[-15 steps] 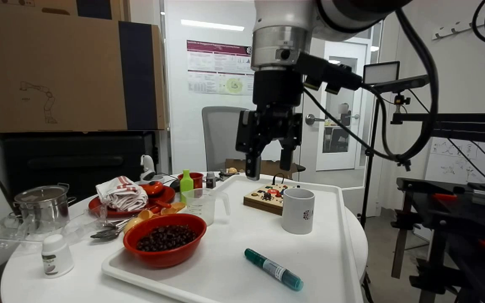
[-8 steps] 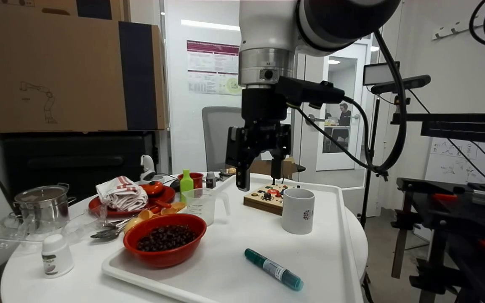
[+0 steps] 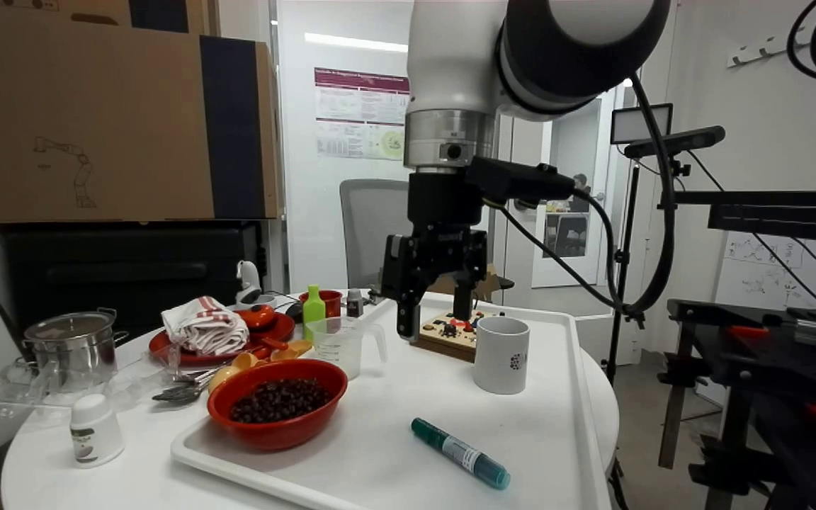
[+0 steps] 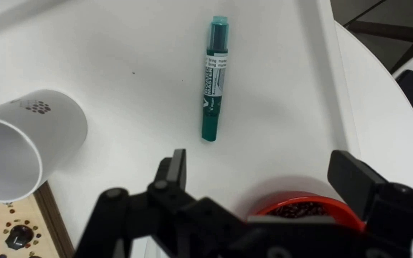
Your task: Put the green marker inside the white mug
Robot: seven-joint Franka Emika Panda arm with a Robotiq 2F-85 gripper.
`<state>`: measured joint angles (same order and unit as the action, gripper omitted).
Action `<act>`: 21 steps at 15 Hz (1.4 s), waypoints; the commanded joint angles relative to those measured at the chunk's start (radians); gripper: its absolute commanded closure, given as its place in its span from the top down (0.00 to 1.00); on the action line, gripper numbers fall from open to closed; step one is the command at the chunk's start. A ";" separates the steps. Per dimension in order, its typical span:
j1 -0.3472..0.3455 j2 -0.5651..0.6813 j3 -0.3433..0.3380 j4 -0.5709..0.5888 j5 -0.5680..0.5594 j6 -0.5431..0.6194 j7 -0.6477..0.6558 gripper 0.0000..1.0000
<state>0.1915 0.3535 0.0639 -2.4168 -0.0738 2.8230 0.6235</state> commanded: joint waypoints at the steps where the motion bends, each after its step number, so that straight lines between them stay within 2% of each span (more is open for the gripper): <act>1: -0.008 0.099 -0.010 0.042 0.078 0.057 -0.098 1.00; 8: 0.067 0.244 -0.109 0.148 0.088 0.060 -0.121 1.00; 17: 0.124 0.398 -0.147 0.274 0.092 0.016 -0.127 1.00; 20: 0.115 0.430 -0.146 0.301 0.103 0.004 -0.136 1.00; 21: 0.072 0.436 -0.108 0.308 0.125 0.002 -0.161 1.00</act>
<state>0.2960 0.7538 -0.0717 -2.1569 -0.0018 2.8523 0.5167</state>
